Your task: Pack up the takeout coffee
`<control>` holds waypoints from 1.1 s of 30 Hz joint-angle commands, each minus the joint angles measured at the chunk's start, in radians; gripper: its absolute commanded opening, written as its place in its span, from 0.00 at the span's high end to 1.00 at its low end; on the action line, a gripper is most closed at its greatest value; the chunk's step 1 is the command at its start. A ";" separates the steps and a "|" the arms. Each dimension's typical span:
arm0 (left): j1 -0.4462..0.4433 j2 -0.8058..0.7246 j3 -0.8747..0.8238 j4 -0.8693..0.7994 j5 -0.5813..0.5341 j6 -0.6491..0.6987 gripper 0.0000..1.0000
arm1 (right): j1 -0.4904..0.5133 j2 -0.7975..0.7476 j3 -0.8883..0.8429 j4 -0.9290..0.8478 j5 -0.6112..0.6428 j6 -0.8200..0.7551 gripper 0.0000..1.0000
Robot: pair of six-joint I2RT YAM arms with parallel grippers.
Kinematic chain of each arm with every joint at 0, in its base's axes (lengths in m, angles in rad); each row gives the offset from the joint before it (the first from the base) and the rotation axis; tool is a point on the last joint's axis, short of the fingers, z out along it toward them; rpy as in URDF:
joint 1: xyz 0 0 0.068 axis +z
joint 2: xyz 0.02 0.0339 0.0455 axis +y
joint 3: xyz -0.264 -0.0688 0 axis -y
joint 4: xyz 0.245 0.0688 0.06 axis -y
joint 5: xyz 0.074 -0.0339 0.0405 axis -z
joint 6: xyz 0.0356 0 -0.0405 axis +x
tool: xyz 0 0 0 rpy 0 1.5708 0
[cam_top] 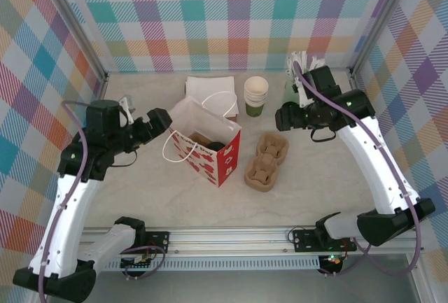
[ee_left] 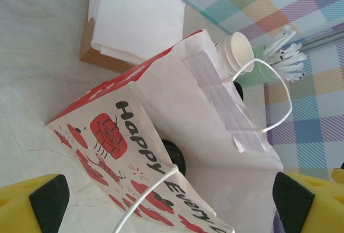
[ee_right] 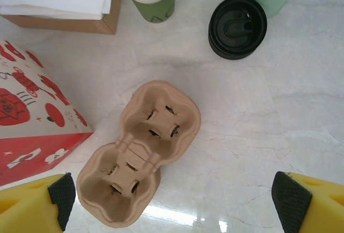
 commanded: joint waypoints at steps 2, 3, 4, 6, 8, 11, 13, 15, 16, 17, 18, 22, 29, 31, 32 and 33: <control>0.011 -0.111 -0.072 -0.009 -0.088 0.031 0.00 | -0.010 -0.037 -0.075 0.070 0.022 -0.011 0.05; 0.010 -0.141 -0.094 -0.004 -0.109 0.032 0.00 | -0.011 -0.040 -0.092 0.081 0.022 -0.008 0.05; 0.011 -0.178 -0.121 0.006 -0.127 0.032 0.00 | -0.011 -0.041 -0.106 0.088 0.023 -0.003 0.05; 0.011 -0.246 -0.171 0.021 -0.159 0.029 0.00 | -0.012 -0.039 -0.127 0.104 0.023 0.002 0.05; 0.011 -0.309 -0.219 0.029 -0.192 0.023 0.00 | -0.012 -0.031 -0.137 0.117 0.028 0.006 0.05; 0.011 -0.361 -0.258 0.019 -0.233 0.020 0.00 | -0.014 -0.014 -0.140 0.132 0.038 0.008 0.05; 0.011 -0.377 -0.266 0.008 -0.245 0.025 0.00 | -0.020 0.000 -0.139 0.148 0.041 0.003 0.05; 0.010 -0.384 -0.268 -0.003 -0.255 0.025 0.00 | -0.030 0.018 -0.135 0.166 0.036 -0.003 0.05; 0.011 -0.385 -0.268 -0.007 -0.258 0.027 0.00 | -0.039 0.029 -0.130 0.176 0.034 -0.005 0.05; 0.011 -0.384 -0.268 -0.012 -0.260 0.029 0.00 | -0.048 0.042 -0.128 0.189 0.030 -0.009 0.05; 0.011 -0.385 -0.268 -0.014 -0.260 0.029 0.00 | -0.058 0.053 -0.123 0.201 0.027 -0.013 0.05; 0.011 -0.387 -0.270 -0.013 -0.260 0.029 0.00 | -0.109 0.120 -0.072 0.244 0.029 -0.040 0.06; 0.011 -0.388 -0.277 -0.013 -0.266 0.027 0.00 | -0.157 0.249 0.054 0.280 0.043 -0.087 0.16; 0.011 -0.388 -0.278 -0.012 -0.265 0.024 0.00 | -0.167 0.286 0.089 0.290 0.053 -0.090 0.19; 0.011 -0.388 -0.279 -0.009 -0.265 0.025 0.00 | -0.171 0.304 0.106 0.297 0.058 -0.089 0.20; 0.011 -0.388 -0.277 -0.010 -0.265 0.025 0.00 | -0.175 0.318 0.120 0.304 0.061 -0.086 0.20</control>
